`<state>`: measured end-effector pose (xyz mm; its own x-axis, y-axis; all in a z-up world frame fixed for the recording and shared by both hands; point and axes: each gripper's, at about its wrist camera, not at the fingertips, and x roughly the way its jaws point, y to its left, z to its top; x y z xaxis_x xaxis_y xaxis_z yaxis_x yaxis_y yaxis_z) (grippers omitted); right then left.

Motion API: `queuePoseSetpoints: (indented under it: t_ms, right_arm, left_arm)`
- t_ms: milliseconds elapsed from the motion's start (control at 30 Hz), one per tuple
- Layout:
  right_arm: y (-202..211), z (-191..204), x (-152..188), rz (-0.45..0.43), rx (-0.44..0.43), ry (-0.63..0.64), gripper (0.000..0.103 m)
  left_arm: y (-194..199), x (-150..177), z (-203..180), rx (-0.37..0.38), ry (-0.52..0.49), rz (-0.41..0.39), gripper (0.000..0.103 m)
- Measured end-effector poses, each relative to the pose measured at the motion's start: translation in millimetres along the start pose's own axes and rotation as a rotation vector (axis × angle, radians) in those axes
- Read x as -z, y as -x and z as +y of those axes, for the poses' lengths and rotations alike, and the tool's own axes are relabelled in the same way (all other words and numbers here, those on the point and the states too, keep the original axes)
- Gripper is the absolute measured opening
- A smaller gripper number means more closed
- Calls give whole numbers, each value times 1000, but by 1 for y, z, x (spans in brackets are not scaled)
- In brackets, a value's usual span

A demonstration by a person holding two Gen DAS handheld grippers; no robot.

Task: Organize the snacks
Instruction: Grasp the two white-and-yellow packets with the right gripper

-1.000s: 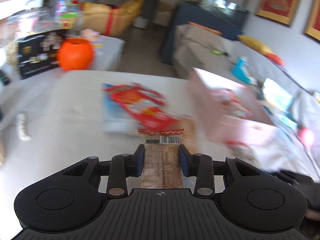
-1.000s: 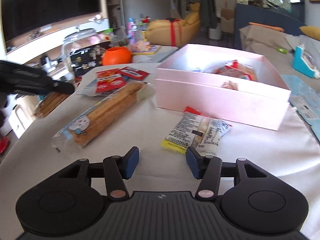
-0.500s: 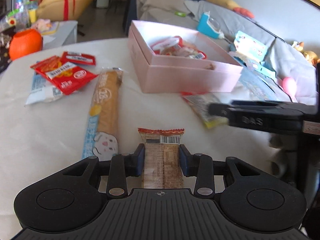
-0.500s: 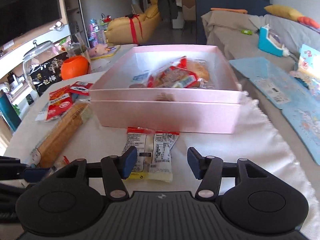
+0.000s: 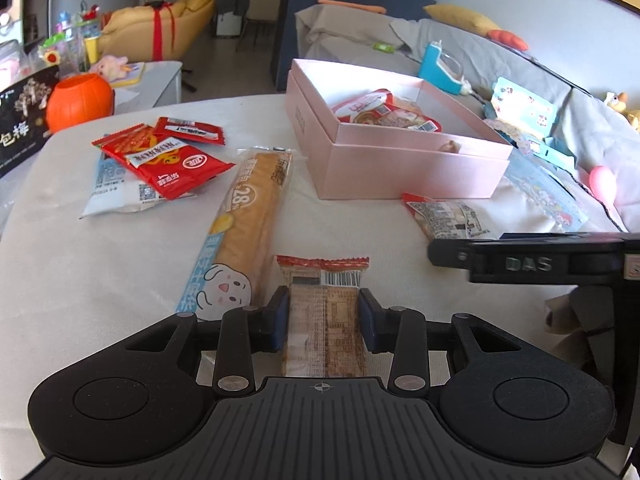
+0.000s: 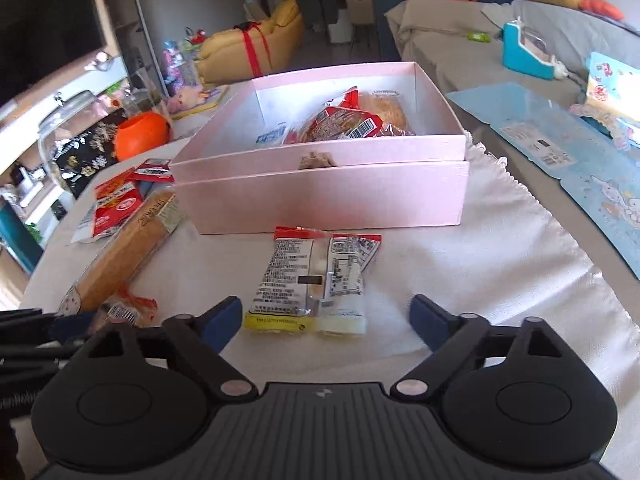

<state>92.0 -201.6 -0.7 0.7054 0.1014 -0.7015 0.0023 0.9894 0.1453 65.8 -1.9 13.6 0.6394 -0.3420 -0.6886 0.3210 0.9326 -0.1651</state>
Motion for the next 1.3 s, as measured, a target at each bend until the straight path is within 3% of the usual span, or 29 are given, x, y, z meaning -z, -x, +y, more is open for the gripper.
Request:
queuePoseSetpoints:
  t_ms: [167, 367, 567, 800, 967, 1133, 1300]
  right_arm:
    - [-12, 26, -6, 43, 102, 90, 94]
    - [-18, 30, -6, -7, 32, 151, 91]
    - [1, 23, 6, -20, -1, 213, 65]
    - [30, -11, 31, -53, -35, 238, 67]
    - [38, -34, 34, -63, -90, 173, 68]
    - [30, -24, 26, -60, -62, 184, 68]
    - [20, -13, 1, -78, -119, 134, 68]
  left_arm:
    - [1, 5, -3, -11, -17, -22, 41]
    - [1, 8, -7, -24, -42, -32, 42]
    - [2, 7, -7, -14, -35, -11, 42]
    - [3, 6, -4, 0, -10, 8, 43]
    - [3, 8, -9, -16, -40, 4, 44]
    - [3, 11, -12, -16, -64, 0, 44]
    - [4, 10, -10, -5, -57, 13, 44]
